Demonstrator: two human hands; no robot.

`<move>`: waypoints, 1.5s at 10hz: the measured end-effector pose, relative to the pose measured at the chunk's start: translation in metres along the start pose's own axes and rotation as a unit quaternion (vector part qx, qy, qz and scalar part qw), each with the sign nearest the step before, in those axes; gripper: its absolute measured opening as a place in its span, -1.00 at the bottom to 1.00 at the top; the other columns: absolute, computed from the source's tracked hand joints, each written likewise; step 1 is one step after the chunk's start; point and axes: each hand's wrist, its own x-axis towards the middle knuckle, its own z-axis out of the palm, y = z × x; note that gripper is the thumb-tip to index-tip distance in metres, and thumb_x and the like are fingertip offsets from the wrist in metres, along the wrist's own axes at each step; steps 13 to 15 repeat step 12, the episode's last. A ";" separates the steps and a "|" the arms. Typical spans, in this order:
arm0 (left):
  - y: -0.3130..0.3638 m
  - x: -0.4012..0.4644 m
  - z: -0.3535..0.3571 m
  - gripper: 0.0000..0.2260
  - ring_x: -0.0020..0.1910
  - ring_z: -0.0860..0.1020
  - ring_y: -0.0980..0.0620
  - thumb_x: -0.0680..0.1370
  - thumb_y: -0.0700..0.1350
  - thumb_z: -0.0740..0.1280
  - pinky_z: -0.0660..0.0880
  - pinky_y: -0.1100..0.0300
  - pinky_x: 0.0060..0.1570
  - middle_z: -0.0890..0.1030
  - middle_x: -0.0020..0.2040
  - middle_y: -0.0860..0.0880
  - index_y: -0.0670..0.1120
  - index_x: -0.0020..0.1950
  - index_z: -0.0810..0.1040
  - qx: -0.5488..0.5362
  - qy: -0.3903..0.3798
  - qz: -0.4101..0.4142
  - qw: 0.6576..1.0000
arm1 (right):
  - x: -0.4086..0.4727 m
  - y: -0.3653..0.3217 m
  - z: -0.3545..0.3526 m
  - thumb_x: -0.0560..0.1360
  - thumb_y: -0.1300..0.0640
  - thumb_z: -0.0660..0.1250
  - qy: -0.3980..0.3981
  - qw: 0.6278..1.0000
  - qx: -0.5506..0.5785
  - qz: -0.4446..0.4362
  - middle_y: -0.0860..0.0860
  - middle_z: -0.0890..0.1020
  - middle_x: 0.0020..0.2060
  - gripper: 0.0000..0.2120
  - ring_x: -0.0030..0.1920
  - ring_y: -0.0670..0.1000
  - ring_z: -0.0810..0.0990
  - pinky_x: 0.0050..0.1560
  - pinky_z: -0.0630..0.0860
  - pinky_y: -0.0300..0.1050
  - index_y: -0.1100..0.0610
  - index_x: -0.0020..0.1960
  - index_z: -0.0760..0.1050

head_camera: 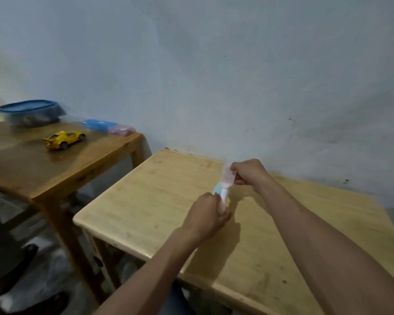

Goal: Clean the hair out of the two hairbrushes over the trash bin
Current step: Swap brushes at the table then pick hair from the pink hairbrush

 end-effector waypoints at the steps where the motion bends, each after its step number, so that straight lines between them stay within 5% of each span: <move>1: 0.016 0.020 0.019 -0.80 -0.09 0.54 -0.18 0.47 -0.08 0.43 0.30 0.15 -0.21 0.54 -0.08 -0.17 -0.19 -0.06 0.53 -0.024 -0.030 0.028 0.999 | 0.020 0.012 -0.021 0.44 0.23 0.45 0.053 0.998 -0.010 0.025 0.17 0.65 -0.34 -0.85 -0.47 0.09 0.60 -0.29 0.60 -0.07 0.28 -0.25 0.58; 2: 0.022 0.037 0.034 -0.81 -0.07 0.50 -0.13 0.48 -0.11 0.41 0.29 0.19 -0.19 0.49 -0.03 -0.13 -0.18 0.01 0.53 -0.021 -0.046 0.038 0.998 | 0.041 0.023 -0.032 0.45 0.19 0.48 0.082 0.996 -0.023 0.042 0.18 0.71 -0.28 -0.84 -0.40 0.12 0.67 -0.37 0.58 -0.10 0.30 -0.19 0.63; 3: 0.021 0.054 0.045 -0.75 0.02 0.51 -0.13 0.54 -0.13 0.35 0.33 0.23 -0.12 0.52 0.09 -0.16 -0.22 0.16 0.55 0.001 -0.047 0.028 0.998 | 0.063 0.034 -0.033 0.45 0.21 0.50 0.088 0.994 -0.014 0.055 0.23 0.74 -0.22 -0.82 -0.24 0.19 0.76 -0.14 0.72 0.07 0.36 -0.14 0.65; 5: 0.018 0.073 0.056 -0.77 0.08 0.50 -0.13 0.58 -0.16 0.27 0.33 0.15 -0.12 0.55 0.11 -0.17 -0.23 0.19 0.51 0.060 -0.045 0.028 0.997 | 0.091 0.043 -0.027 0.40 0.15 0.52 0.097 0.993 -0.034 0.054 0.20 0.75 -0.26 -0.75 -0.17 0.20 0.76 0.01 0.70 0.22 0.37 -0.14 0.68; 7: 0.017 0.079 0.059 -0.80 0.04 0.51 -0.12 0.57 -0.23 0.23 0.32 0.15 -0.17 0.55 0.05 -0.17 -0.24 0.17 0.50 0.080 -0.021 0.039 0.996 | 0.102 0.041 -0.021 0.42 0.10 0.47 0.118 0.989 -0.072 0.045 0.16 0.75 -0.27 -0.72 -0.20 0.19 0.75 -0.01 0.70 0.19 0.36 -0.17 0.70; 8: 0.013 0.082 0.061 -0.82 0.01 0.53 -0.08 0.57 -0.20 0.26 0.36 0.15 -0.18 0.56 0.03 -0.14 -0.21 0.13 0.53 0.068 -0.014 0.044 0.997 | 0.099 0.038 -0.019 0.46 0.07 0.44 0.124 0.987 -0.095 0.047 0.14 0.74 -0.26 -0.70 -0.18 0.16 0.73 -0.08 0.66 0.01 0.34 -0.16 0.69; 10: 0.011 0.081 0.060 -0.74 0.08 0.53 -0.07 0.60 -0.12 0.28 0.48 0.10 -0.04 0.56 0.10 -0.13 -0.19 0.25 0.51 0.055 -0.012 0.057 0.997 | 0.098 0.040 -0.019 0.49 0.02 0.42 0.125 0.988 -0.082 0.050 0.15 0.75 -0.21 -0.65 -0.15 0.15 0.73 -0.04 0.65 0.05 0.35 -0.10 0.70; 11: 0.015 0.067 0.047 -0.50 0.15 0.54 -0.09 0.56 0.08 0.36 0.55 0.07 -0.03 0.55 0.26 -0.12 -0.12 0.44 0.41 0.030 0.072 0.107 0.991 | 0.095 0.040 -0.024 0.51 -0.05 0.41 0.103 0.992 -0.042 0.054 0.11 0.72 -0.23 -0.62 -0.16 0.14 0.71 0.00 0.64 0.06 0.30 -0.18 0.65; 12: -0.001 0.016 0.023 -0.53 0.04 0.58 0.14 0.53 0.13 0.41 0.54 0.31 -0.04 0.61 0.14 0.05 -0.01 0.39 0.50 -0.057 0.183 0.142 0.971 | 0.065 0.037 -0.044 0.57 -0.02 0.41 0.059 0.996 -0.006 0.062 0.08 0.63 -0.18 -0.74 -0.16 0.05 0.60 -0.02 0.62 0.01 0.20 0.02 0.64; 15: -0.001 0.016 0.023 -0.53 0.04 0.58 0.14 0.53 0.13 0.41 0.54 0.31 -0.04 0.61 0.14 0.05 -0.01 0.39 0.50 -0.057 0.183 0.142 0.971 | 0.065 0.037 -0.044 0.57 -0.02 0.41 0.059 0.996 -0.006 0.062 0.08 0.63 -0.18 -0.74 -0.16 0.05 0.60 -0.02 0.62 0.01 0.20 0.02 0.64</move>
